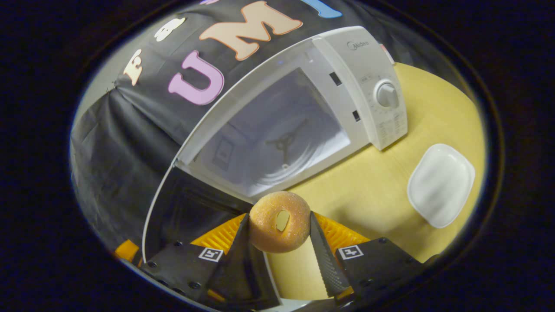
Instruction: Open the microwave oven with the left hand, put the food in, and close the microwave oven.
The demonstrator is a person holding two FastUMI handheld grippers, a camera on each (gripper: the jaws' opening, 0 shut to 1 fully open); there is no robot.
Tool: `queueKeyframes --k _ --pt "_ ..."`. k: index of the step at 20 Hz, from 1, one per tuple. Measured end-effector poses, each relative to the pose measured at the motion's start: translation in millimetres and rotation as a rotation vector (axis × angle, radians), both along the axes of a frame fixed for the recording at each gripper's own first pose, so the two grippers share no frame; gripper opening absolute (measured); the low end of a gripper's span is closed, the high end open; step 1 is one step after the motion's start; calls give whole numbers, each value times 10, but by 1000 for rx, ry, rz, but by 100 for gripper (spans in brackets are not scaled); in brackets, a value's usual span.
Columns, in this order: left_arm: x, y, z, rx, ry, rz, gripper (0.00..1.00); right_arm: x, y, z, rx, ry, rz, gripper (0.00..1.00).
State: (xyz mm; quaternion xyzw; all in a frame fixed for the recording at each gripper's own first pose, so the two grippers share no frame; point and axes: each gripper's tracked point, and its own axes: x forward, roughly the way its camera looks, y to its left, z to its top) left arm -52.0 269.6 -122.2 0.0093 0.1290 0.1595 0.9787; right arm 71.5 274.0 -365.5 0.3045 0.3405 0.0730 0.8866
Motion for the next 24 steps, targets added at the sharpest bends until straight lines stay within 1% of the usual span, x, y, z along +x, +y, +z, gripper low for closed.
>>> queueKeyframes --k 2,4,6,7,8,9,10,11,12,15,16,17,21,24 --pt "5 10 -35 -35 11 -21 96 196 108 5 26 -10 -43 75" --pt "20 20 -96 -58 23 -44 96 404 131 -32 14 -26 -82 74" --pt "90 43 -132 -55 38 -65 94 579 141 -59 -24 -60 -104 74" --pt "114 46 -131 -53 41 -77 96 647 127 -94 -56 -77 -114 74" --pt "126 53 -154 -50 48 -85 96 727 113 -119 -78 -86 -127 73" --pt "133 50 -168 -51 56 -94 96 808 108 -138 -86 -96 -144 80" --pt "130 38 -184 -56 65 -101 96 905 100 -152 -85 -106 -166 74" --pt "118 22 -212 -65 77 -108 96 1019 93 -152 -83 -122 -190 74" --pt "105 10 -235 -74 87 -114 96 1122 74 -164 -84 -132 -217 77" --pt "91 -10 -318 -90 113 -124 96 1366 75 -200 -62 -144 -285 77" --pt "81 -11 -322 -91 118 -123 96 1433 58 -200 -64 -149 -305 83" --pt "73 -7 -327 -90 121 -121 96 1479 36 -200 -72 -155 -324 76" --pt "98 24 -338 -87 133 -117 97 1601 -32 -187 -118 -179 -355 76" --pt "99 8 -331 -88 129 -120 97 1640 -32 -260 -129 -172 -347 76"
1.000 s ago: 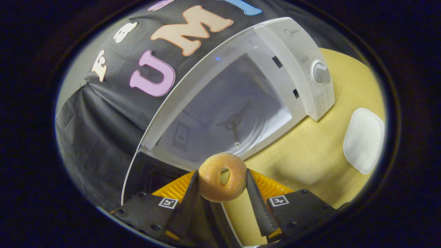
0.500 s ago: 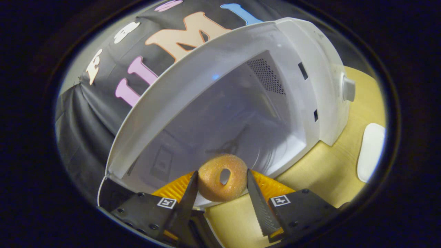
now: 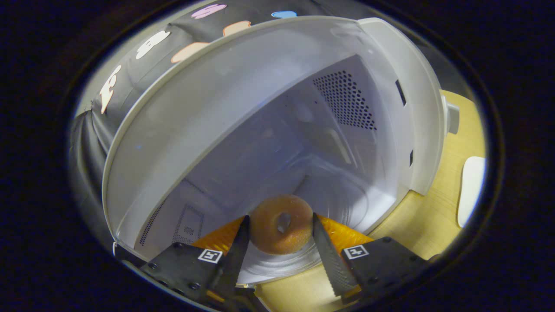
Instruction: Open the microwave oven with the left hand, put the food in, and close the microwave oven.
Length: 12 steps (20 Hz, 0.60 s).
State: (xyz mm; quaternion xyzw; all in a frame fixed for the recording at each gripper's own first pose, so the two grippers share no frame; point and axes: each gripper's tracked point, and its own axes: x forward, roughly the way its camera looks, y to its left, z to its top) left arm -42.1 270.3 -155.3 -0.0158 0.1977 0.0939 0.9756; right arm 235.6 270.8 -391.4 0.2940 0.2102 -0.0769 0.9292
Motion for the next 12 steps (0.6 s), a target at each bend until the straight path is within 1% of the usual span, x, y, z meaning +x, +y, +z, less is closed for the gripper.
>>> queueKeyframes --k 2,3,6,7,8,9,10,11,12 --pt "-19 -42 6 -8 -2 -18 97 -18 21 -7 -12 0 28 84" --pt "-22 -56 -5 -13 -3 -27 96 -43 5 20 -29 -8 32 87" --pt "-11 -117 5 -18 -8 -46 95 -172 -30 127 -75 -29 56 87" --pt "-12 -128 9 -15 -11 -53 94 -226 -48 165 -91 -35 67 94" --pt "-13 -138 14 -11 -13 -60 94 -288 -75 204 -112 -38 76 94" --pt "-8 -155 8 -9 -14 -67 89 -362 -89 253 -126 -43 88 94" --pt "-7 -165 4 -9 -13 -74 85 -445 -97 295 -138 -45 103 87" --pt "-20 -185 -12 -10 -12 -83 76 -535 -113 325 -152 -46 121 94" --pt "-23 -210 -18 -13 -9 -94 72 -637 -110 357 -167 -46 144 94"
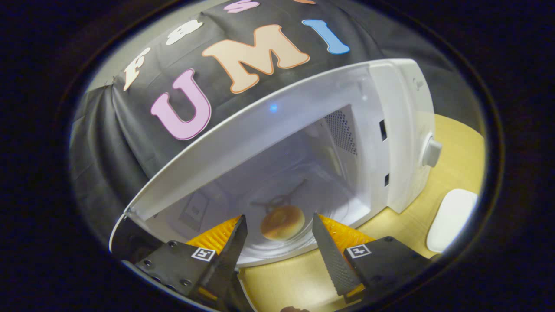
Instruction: Open the microwave oven with the left hand, put the food in, and close the microwave oven.
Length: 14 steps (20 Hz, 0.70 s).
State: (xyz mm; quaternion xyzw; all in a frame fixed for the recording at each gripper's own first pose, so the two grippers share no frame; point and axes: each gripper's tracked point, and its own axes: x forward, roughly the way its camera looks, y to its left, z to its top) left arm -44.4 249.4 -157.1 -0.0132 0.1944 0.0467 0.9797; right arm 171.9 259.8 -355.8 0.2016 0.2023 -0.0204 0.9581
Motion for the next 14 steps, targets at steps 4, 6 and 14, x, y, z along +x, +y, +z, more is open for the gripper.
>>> queueKeyframes --k 4,6,14 --pt "-36 -115 -98 -30 31 -46 48 -418 -52 115 -77 7 71 94" --pt "-49 -140 -112 -38 38 -59 27 -588 -102 227 -134 -12 98 93" --pt "-152 -259 -179 9 65 -127 1 -1237 -392 555 -230 -18 115 89"
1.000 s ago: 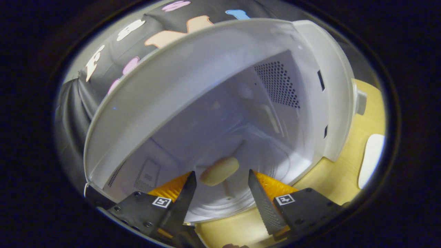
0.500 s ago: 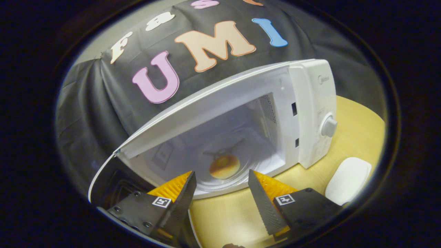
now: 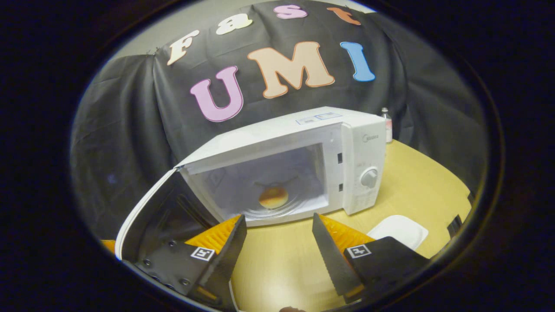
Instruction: Open the microwave oven with the left hand, put the food in, and close the microwave oven.
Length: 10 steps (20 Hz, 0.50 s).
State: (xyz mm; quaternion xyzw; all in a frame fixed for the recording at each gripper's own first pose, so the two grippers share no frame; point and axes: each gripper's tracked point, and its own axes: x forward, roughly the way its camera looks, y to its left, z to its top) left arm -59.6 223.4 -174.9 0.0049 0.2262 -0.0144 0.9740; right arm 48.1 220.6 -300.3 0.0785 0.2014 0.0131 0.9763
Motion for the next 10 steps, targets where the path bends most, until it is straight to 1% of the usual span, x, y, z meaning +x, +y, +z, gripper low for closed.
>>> queueKeyframes --k 1,3,5,6,7,9,10 --pt "-11 -20 4 12 -2 -14 2 -81 -58 26 -7 4 -6 89" --pt "-28 -85 -7 30 1 -45 1 -242 -201 80 -18 14 -25 89" --pt "-59 -157 -20 43 2 -73 2 -388 -362 158 -25 13 -54 89" --pt "-66 -197 -28 46 5 -88 2 -454 -439 211 -29 8 -67 89" --pt "-68 -238 -43 46 7 -102 0 -524 -512 276 -33 0 -82 89" --pt "-75 -333 -63 44 14 -132 1 -615 -656 415 -39 -21 -111 89" --pt "-75 -375 -71 44 15 -146 1 -650 -716 517 -42 -34 -125 94"
